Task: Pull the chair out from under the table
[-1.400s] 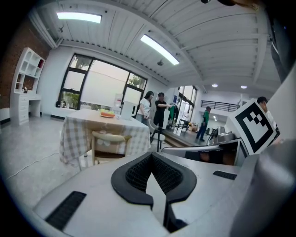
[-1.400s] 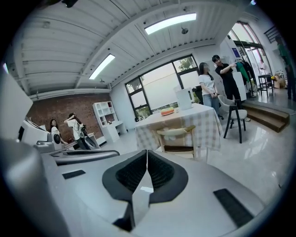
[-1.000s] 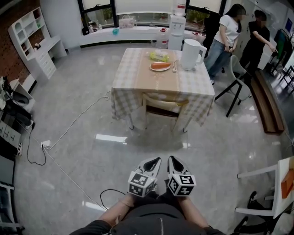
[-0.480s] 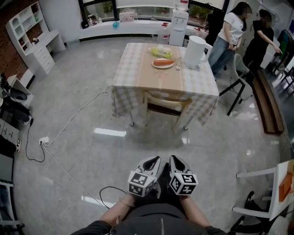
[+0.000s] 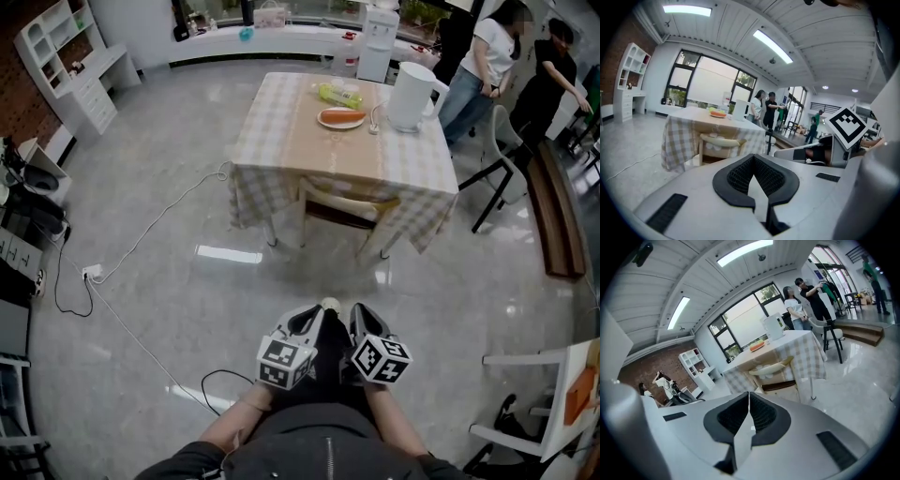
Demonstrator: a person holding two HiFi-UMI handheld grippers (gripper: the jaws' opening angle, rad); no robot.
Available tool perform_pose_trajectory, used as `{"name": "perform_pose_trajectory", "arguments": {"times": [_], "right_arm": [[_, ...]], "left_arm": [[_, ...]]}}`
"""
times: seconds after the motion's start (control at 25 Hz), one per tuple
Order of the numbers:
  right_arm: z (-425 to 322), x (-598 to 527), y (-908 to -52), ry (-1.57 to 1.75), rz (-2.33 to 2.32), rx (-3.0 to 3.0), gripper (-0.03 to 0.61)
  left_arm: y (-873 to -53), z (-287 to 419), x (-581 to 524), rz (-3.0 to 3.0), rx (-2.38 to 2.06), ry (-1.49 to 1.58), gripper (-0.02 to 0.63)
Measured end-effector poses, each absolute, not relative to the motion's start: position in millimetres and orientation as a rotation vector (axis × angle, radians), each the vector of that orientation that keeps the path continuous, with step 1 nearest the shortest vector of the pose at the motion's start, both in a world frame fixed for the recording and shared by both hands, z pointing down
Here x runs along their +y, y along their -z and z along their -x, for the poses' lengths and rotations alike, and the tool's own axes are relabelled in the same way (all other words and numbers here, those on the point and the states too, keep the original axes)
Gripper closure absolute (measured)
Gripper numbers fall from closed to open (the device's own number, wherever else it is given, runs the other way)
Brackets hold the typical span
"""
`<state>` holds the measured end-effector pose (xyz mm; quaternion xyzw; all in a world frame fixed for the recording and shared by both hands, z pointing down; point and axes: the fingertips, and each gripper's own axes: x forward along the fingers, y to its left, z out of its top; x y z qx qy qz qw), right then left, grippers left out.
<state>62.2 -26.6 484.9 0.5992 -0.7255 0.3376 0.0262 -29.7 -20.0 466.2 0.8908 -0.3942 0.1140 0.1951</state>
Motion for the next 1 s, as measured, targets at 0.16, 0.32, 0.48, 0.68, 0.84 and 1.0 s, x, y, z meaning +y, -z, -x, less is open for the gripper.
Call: {"name": "perform_pose_trajectory", "arguments": {"times": [0.16, 0.32, 0.48, 0.68, 0.84, 1.0], "right_arm": [[-66, -54, -490, -1.076, -1.834, -2.261, 0.565], [-68, -89, -493, -1.058, -1.787, -2.287, 0.565], [-69, -130, -489, -1.030, -1.726, -2.329, 0.565], [-76, -173, -488, -1.004, -1.683, -2.345, 0.565], [-86, -207, -487, -0.909, -1.646, -2.364, 0.565], [-97, -235, -491, -0.821, -1.616, -2.354, 0.565]], "left_arm": [[-470, 28, -47, -2.489, -1.123, -0.335, 0.606], [-469, 21, -80, -2.496, -1.135, -0.351, 0.606], [-468, 15, -117, -2.518, -1.154, -0.381, 0.606], [-469, 5, -159, -2.517, -1.161, -0.395, 0.606], [-474, -5, -193, -2.542, -1.161, -0.423, 0.606], [-484, -16, -222, -2.589, -1.152, -0.509, 0.606]]}}
